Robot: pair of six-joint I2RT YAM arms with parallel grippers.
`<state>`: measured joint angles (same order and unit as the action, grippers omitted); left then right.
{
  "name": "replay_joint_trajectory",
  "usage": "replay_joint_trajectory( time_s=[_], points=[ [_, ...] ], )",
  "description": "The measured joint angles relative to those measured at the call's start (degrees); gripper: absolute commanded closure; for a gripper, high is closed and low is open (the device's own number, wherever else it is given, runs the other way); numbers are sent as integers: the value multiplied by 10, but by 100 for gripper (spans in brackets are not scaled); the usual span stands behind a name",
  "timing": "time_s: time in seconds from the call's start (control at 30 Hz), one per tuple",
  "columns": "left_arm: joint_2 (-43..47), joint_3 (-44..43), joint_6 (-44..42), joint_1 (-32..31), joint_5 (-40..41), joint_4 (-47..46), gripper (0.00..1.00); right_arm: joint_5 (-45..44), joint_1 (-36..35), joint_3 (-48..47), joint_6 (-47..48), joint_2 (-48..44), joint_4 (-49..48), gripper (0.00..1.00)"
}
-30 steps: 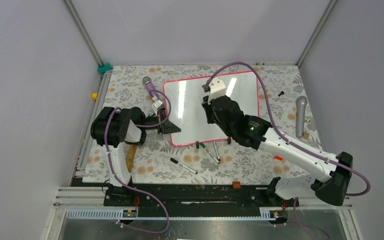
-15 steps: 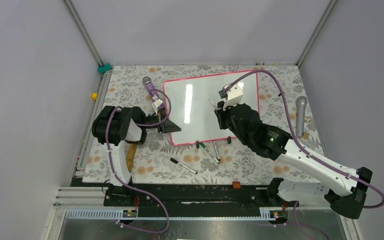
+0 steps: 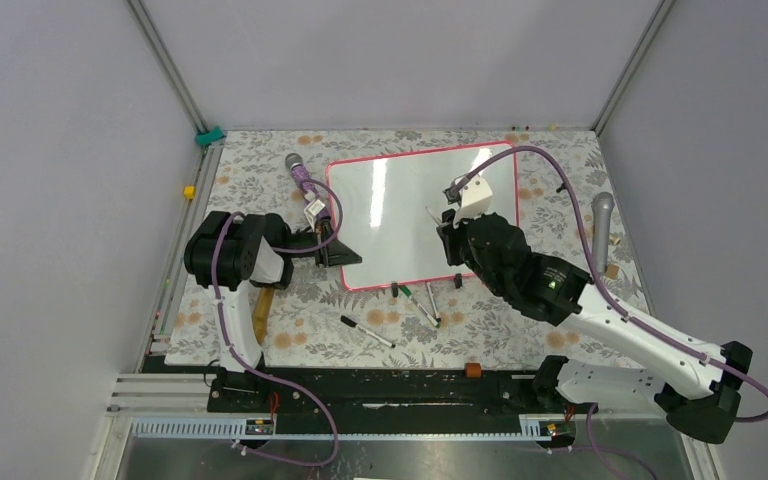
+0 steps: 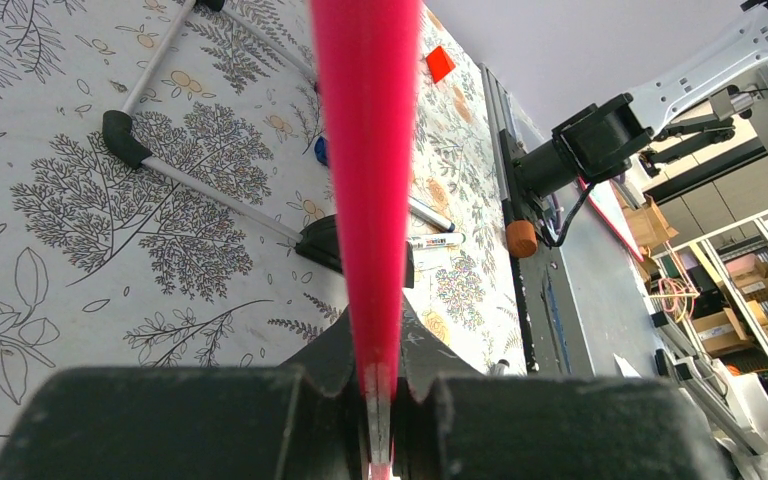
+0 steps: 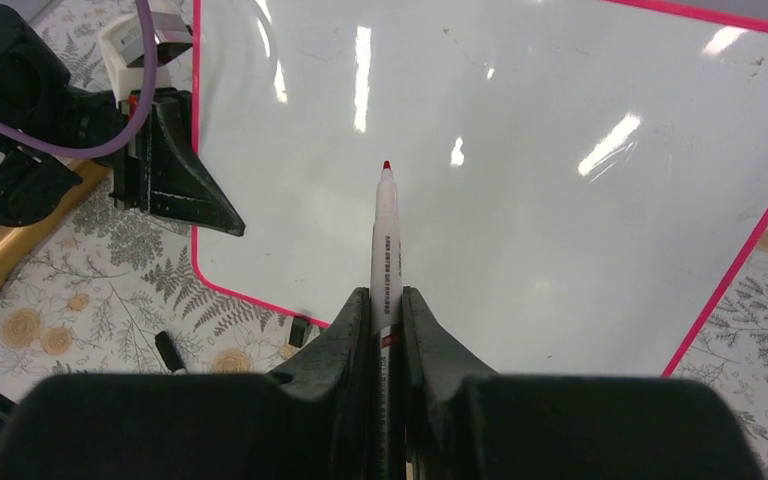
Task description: Write a sentence on the whiteboard
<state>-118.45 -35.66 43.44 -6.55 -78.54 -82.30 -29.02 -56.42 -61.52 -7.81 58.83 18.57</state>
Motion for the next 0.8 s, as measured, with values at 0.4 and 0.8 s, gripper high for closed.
replay_joint_trajectory(
  time_s=[0.4,0.8],
  points=[
    [0,4,0,0,2,-6,100,0,0,22,-17,46,1,100],
    [10,17,-16,-2,12,-4,100,0,0,-86,-46,148,36,100]
  ],
)
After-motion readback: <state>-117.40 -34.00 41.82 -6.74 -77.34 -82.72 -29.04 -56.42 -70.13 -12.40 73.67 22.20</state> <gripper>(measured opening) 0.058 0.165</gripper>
